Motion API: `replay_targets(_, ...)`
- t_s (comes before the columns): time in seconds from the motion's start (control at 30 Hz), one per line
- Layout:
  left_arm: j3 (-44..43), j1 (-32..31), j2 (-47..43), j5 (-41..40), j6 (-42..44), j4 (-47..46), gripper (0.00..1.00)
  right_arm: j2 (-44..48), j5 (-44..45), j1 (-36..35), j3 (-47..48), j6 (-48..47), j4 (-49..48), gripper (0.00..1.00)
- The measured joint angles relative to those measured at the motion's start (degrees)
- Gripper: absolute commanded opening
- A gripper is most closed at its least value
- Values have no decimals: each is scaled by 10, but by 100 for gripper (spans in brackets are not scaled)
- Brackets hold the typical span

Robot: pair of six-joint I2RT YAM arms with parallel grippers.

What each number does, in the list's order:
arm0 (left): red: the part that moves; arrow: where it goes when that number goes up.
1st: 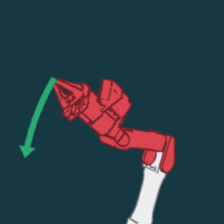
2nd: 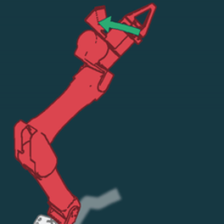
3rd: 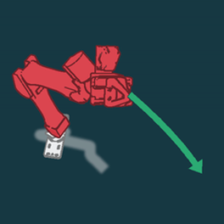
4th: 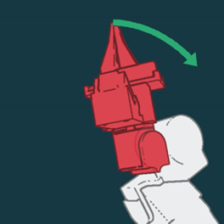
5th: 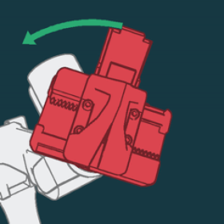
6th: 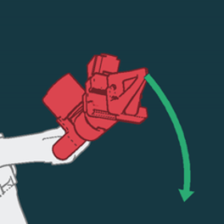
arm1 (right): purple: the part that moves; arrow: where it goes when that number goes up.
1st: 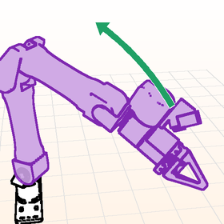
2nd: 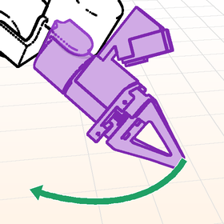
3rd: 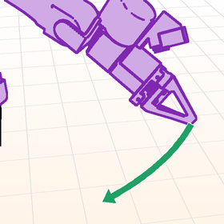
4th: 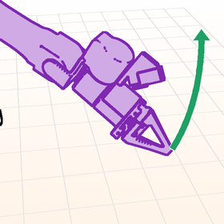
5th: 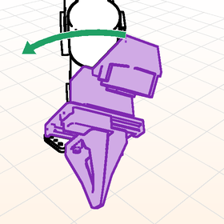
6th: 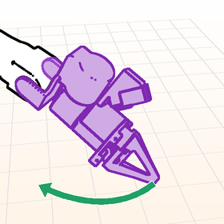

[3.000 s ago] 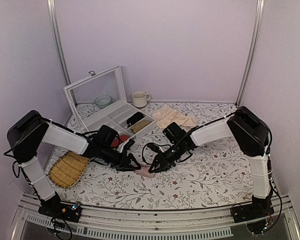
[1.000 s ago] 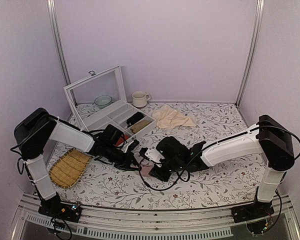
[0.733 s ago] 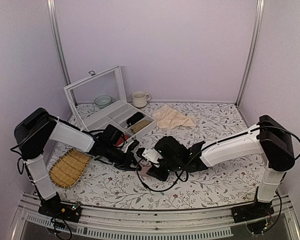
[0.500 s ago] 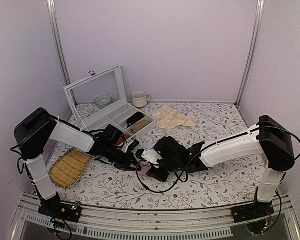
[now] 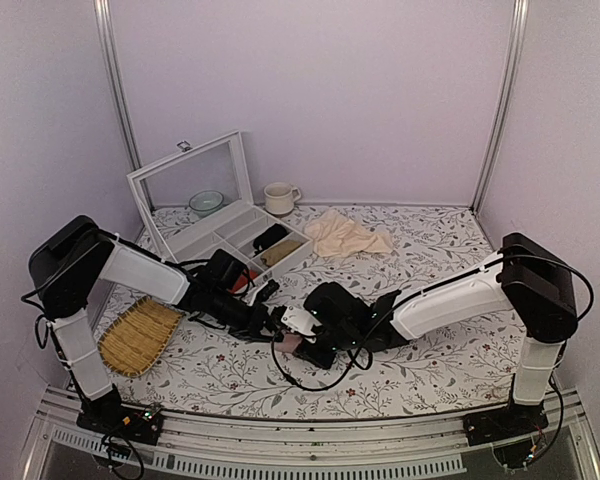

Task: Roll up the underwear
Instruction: Roll the underwear at the center of the board.

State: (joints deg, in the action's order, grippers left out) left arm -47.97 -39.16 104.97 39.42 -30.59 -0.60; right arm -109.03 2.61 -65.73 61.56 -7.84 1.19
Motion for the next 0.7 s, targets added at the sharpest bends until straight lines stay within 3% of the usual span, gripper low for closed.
replay_targets(0.27, 0, 0, 0, 0, 2, 0, 0, -14, 14, 0, 0, 3, -21, 39)
replay_targets(0.47, 0, 0, 0, -1, 3, 0, 0, -19, 21, 0, 0, 6, -31, 22)
replay_targets(0.6, 0, 1, 0, -1, 5, 2, 0, -20, 23, 0, 0, 9, -37, 2)
replay_targets(0.7, 0, 2, 0, -1, 6, 3, 0, -21, 25, 0, 0, 9, -39, 0)
